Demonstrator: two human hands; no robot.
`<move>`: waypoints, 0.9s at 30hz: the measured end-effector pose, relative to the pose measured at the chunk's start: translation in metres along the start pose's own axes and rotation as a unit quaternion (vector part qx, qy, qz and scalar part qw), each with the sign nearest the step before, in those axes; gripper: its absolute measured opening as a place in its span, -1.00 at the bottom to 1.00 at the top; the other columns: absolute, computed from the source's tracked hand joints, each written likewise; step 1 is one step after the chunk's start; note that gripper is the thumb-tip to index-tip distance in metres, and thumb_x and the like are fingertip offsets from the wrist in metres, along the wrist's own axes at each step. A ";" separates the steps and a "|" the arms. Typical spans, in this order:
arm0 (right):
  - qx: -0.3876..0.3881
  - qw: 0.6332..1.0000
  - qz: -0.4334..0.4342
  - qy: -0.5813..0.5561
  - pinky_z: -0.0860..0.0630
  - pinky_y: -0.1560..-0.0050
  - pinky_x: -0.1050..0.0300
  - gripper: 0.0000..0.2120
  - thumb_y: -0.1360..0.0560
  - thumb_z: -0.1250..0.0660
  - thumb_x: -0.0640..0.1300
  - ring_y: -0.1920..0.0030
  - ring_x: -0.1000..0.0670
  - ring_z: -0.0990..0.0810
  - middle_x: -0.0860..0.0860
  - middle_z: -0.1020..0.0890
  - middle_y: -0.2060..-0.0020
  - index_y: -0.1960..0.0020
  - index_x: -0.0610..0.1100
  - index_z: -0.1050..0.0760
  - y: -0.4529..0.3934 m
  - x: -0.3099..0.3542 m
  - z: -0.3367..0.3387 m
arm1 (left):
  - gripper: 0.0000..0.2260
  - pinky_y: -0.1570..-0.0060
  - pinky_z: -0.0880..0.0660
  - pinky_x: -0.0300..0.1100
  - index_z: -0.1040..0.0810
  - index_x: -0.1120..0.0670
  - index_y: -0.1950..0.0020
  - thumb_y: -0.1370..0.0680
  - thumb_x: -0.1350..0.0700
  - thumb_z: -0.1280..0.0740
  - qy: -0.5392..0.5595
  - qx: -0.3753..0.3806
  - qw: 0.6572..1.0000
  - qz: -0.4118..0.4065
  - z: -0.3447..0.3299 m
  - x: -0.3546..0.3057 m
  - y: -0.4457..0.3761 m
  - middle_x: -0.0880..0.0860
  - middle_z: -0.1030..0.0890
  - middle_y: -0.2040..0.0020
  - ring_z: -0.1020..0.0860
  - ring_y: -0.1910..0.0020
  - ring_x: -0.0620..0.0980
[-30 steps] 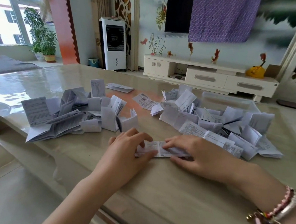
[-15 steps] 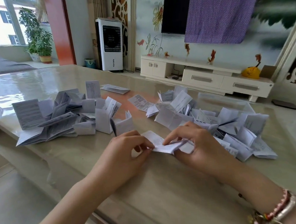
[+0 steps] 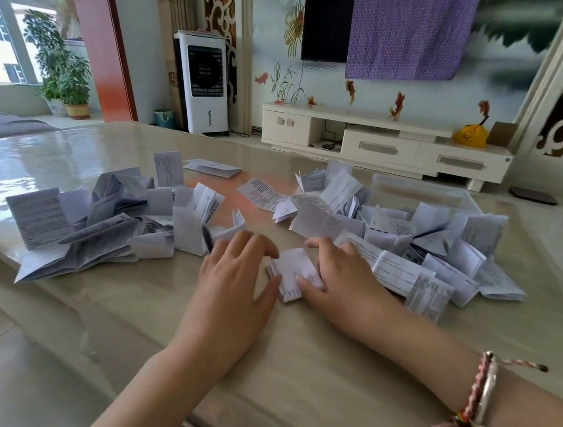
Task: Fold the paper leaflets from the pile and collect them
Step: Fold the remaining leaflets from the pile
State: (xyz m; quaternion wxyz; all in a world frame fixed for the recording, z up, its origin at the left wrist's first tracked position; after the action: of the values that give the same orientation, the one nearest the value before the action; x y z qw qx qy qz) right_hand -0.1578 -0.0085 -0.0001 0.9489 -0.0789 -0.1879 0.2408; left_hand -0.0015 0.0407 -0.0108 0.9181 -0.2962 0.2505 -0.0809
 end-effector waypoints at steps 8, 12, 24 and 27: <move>-0.005 0.998 -0.003 0.066 -0.13 -0.34 0.03 -0.38 -0.57 -0.13 0.16 -0.40 -0.04 -0.11 0.04 -0.20 -0.40 -0.50 -0.02 0.05 0.007 -0.001 0.000 | -0.51 -0.17 -0.12 -0.28 -0.55 -0.12 -0.28 -0.50 -0.19 0.00 -0.069 0.107 0.991 0.027 -0.017 0.002 0.000 -0.26 -0.50 -0.31 -0.35 -0.37 -0.07; -0.012 0.998 -0.017 0.060 -0.11 -0.32 0.04 -0.48 -0.59 -0.12 0.01 -0.39 -0.02 -0.09 0.04 -0.15 -0.41 -0.47 0.02 0.02 0.009 -0.004 0.004 | -0.55 -0.32 -0.05 -0.24 -0.41 -0.20 -0.39 -0.55 -0.23 -0.02 -0.080 0.143 0.985 0.046 -0.013 0.003 -0.001 -0.32 -0.36 -0.40 -0.19 -0.48 -0.12; -0.114 0.991 0.069 -0.026 -0.19 -0.12 0.28 -0.59 -0.43 -0.20 -0.36 -0.17 0.05 -0.30 0.12 -0.43 -0.13 -0.18 0.00 -0.43 0.010 -0.006 0.008 | -0.58 -0.20 -0.05 -0.23 -0.49 -0.17 -0.31 -0.54 -0.30 -0.16 -0.102 0.118 0.987 0.047 -0.006 -0.001 -0.004 -0.29 -0.39 -0.39 -0.24 -0.35 -0.11; -0.117 0.989 0.089 -0.022 -0.21 -0.13 0.29 -0.65 -0.44 -0.23 -0.35 -0.15 0.06 -0.32 0.13 -0.47 -0.08 -0.12 -0.01 -0.47 0.010 -0.004 0.009 | -0.70 -0.15 -0.08 -0.20 -0.55 -0.14 -0.24 -0.58 -0.17 -0.20 -0.110 0.084 0.988 0.064 -0.003 0.008 -0.011 -0.24 -0.47 -0.34 -0.28 -0.30 -0.07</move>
State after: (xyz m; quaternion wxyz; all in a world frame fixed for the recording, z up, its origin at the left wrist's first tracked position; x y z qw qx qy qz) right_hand -0.1686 -0.0013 0.0047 0.9036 -0.2004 -0.2283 0.3020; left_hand 0.0042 0.0277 -0.0103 0.9650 -0.2086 0.1588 -0.0100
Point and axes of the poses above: each hand's wrist, its own y-axis away from the middle knuckle, its own z-axis out of the back of the hand, x = y × z, the point moved 2 cm from there along -y, towards the middle knuckle
